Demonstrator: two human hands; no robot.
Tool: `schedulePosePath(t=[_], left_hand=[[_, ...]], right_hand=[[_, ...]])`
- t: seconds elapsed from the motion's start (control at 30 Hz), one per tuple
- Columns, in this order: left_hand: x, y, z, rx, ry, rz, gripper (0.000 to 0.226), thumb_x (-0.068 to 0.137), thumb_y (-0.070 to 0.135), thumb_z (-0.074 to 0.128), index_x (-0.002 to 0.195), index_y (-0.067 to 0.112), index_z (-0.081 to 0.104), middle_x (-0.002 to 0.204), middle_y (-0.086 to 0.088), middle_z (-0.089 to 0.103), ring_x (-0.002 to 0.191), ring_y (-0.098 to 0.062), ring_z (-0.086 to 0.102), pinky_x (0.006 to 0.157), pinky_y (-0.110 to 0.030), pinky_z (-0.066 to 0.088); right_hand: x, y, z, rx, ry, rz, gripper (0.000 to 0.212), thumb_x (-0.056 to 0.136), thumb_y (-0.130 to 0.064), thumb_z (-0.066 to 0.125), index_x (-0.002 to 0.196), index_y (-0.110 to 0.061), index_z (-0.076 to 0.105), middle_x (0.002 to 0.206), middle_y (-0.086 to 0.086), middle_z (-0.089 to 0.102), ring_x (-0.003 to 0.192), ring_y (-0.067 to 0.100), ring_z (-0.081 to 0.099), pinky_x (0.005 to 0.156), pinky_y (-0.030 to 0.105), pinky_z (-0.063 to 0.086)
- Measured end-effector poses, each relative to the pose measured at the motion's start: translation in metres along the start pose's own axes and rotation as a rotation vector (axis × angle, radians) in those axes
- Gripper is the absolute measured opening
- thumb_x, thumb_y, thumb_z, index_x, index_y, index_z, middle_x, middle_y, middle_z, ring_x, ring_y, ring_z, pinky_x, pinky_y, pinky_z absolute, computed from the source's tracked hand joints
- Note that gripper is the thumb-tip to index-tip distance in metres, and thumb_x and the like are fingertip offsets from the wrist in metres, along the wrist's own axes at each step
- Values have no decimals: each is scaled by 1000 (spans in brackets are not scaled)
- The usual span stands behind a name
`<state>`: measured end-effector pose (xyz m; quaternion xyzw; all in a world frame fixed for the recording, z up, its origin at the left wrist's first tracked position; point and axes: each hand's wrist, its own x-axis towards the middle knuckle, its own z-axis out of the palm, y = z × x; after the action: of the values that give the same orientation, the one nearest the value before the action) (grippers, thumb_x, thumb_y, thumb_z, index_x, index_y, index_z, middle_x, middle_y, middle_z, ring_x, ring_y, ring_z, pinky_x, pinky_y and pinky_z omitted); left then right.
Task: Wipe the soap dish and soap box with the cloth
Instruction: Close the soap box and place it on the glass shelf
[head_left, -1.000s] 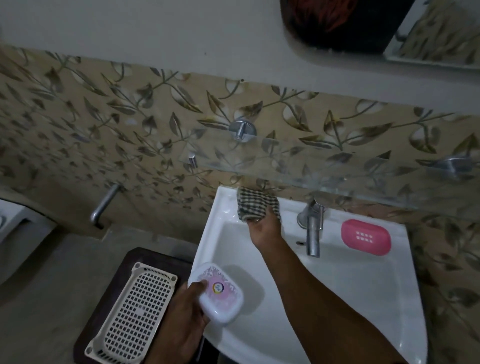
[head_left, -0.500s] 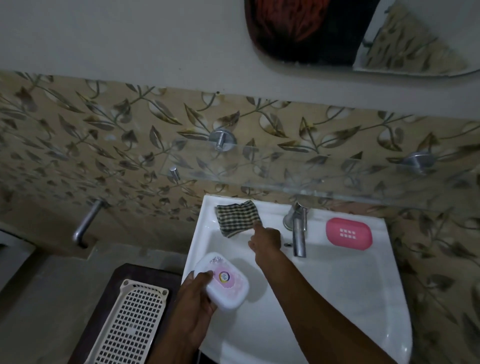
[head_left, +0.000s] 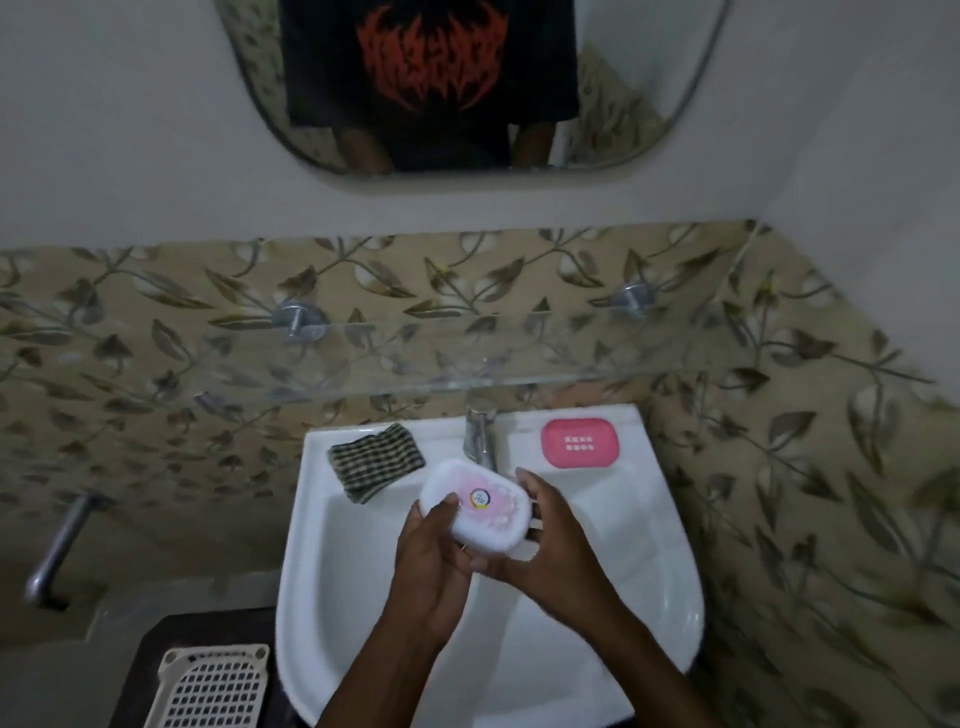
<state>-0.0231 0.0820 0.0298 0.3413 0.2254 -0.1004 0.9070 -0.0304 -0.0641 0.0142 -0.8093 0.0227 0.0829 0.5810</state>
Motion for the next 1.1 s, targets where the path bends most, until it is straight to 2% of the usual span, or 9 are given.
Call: schedulePosePath(t=[0.1, 0.2, 0.33, 0.43, 0.53, 0.73, 0.83, 0.97, 1.1], left_hand=[[8, -19, 34, 189, -51, -33, 38, 94, 18, 58, 130, 9, 54, 122, -20, 68, 106, -36, 68, 80, -47, 53], [22, -34, 58, 465, -109, 41, 41, 95, 24, 62, 132, 15, 50, 123, -10, 69, 108, -28, 69, 76, -35, 59], [47, -46, 76, 796, -115, 194, 49, 88, 25, 73, 131, 18, 52, 122, -3, 65, 102, -19, 69, 74, -34, 62], [69, -52, 83, 1038, -147, 270, 43, 86, 27, 75, 126, 24, 59, 117, 3, 67, 94, -14, 70, 78, -36, 61], [93, -58, 87, 1224, -128, 312, 34, 76, 35, 76, 107, 35, 65, 107, -1, 71, 88, -21, 71, 77, -43, 59], [134, -80, 87, 1387, -44, 301, 42, 75, 31, 77, 113, 14, 74, 99, -4, 73, 89, -22, 70, 75, -27, 52], [147, -89, 83, 1409, 17, 284, 45, 73, 33, 76, 112, 12, 75, 99, -10, 75, 90, -26, 70, 76, -31, 54], [157, -96, 82, 1448, 94, 261, 41, 74, 29, 78, 109, 9, 75, 96, -13, 75, 89, -28, 70, 75, -34, 55], [160, -99, 86, 1444, 101, 278, 52, 64, 41, 64, 106, 12, 76, 96, -9, 77, 90, -26, 70, 79, -38, 56]], right_hand=[[8, 4, -41, -163, 129, -107, 107, 52, -60, 83, 142, -22, 39, 135, -12, 49, 121, 3, 50, 95, 28, 50], [20, 12, -82, -159, 201, -147, 82, 55, -45, 86, 128, -28, 51, 123, -13, 59, 111, 4, 59, 88, 37, 54], [40, 22, -126, -177, 178, -144, 82, 55, -22, 92, 125, -35, 53, 127, -13, 53, 113, 9, 58, 91, 40, 54], [61, 30, -150, -269, 169, -28, 90, 54, -17, 93, 134, -22, 52, 132, -2, 46, 116, 19, 56, 97, 39, 50], [85, 39, -165, -320, 104, -8, 90, 55, -12, 92, 135, -13, 51, 136, 6, 48, 119, 21, 53, 99, 39, 47], [129, 62, -169, -424, 10, 46, 91, 59, -5, 89, 139, -13, 47, 136, 14, 46, 125, 25, 47, 100, 34, 43], [147, 78, -164, -475, -23, 78, 98, 59, -15, 90, 144, -20, 41, 138, 12, 46, 127, 26, 47, 101, 34, 43], [162, 88, -159, -508, -82, 98, 97, 66, -16, 86, 147, -23, 34, 136, 11, 46, 121, 25, 50, 89, 32, 51], [169, 98, -157, -502, -77, 98, 91, 71, -6, 81, 148, -15, 33, 138, 12, 46, 127, 24, 48, 90, 16, 35]])
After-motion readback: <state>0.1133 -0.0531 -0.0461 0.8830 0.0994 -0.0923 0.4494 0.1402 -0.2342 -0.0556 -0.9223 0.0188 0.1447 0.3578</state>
